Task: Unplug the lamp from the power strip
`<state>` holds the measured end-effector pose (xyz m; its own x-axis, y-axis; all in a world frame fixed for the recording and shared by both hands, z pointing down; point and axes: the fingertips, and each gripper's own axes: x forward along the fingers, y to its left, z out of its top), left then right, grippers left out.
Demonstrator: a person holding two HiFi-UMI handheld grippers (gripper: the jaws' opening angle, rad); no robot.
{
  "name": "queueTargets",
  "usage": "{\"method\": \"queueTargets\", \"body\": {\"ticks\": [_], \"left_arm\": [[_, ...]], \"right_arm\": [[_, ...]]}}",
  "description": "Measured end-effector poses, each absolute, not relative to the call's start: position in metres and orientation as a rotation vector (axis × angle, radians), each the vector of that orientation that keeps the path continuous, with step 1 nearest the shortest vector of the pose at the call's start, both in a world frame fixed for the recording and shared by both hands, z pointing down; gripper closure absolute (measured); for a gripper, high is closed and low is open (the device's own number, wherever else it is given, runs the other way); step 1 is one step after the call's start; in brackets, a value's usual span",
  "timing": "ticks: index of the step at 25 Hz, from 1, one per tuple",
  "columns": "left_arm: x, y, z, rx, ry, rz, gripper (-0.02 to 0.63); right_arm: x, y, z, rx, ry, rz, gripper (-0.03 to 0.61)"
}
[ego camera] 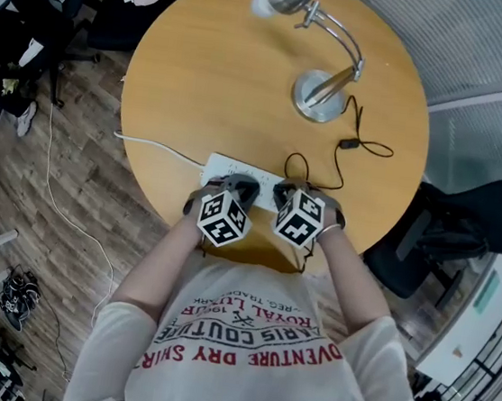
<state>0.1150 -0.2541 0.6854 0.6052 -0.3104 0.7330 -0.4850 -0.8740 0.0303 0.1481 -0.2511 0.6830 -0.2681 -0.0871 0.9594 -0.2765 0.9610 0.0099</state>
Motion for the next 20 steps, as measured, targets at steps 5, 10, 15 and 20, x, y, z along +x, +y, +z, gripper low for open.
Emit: {"method": "queueTargets", "body": {"ticks": [5, 10, 15, 20], "left_arm": [[0.113, -0.254, 0.686, 2.605, -0.658, 1.128, 0.586], [0.113, -0.254, 0.686, 2.601, -0.631, 1.127, 0.586], [0.115, -0.253, 0.687, 2.617, -0.618, 1.135, 0.586], [0.111, -0.250, 0.686, 2.615, -0.618, 1.142, 0.586]], "right_arm": [[0.147, -0.252, 0.680, 0.255, -1.822, 0.146, 0.503], [0.148, -0.251, 0.676, 0.263, -1.824, 0.160, 0.508], [0.147, -0.249, 0.667, 0.279, -1.841, 0.176, 0.508], [0.146, -0.279, 0.601, 0.366, -1.964, 0.253, 0.508]]}}
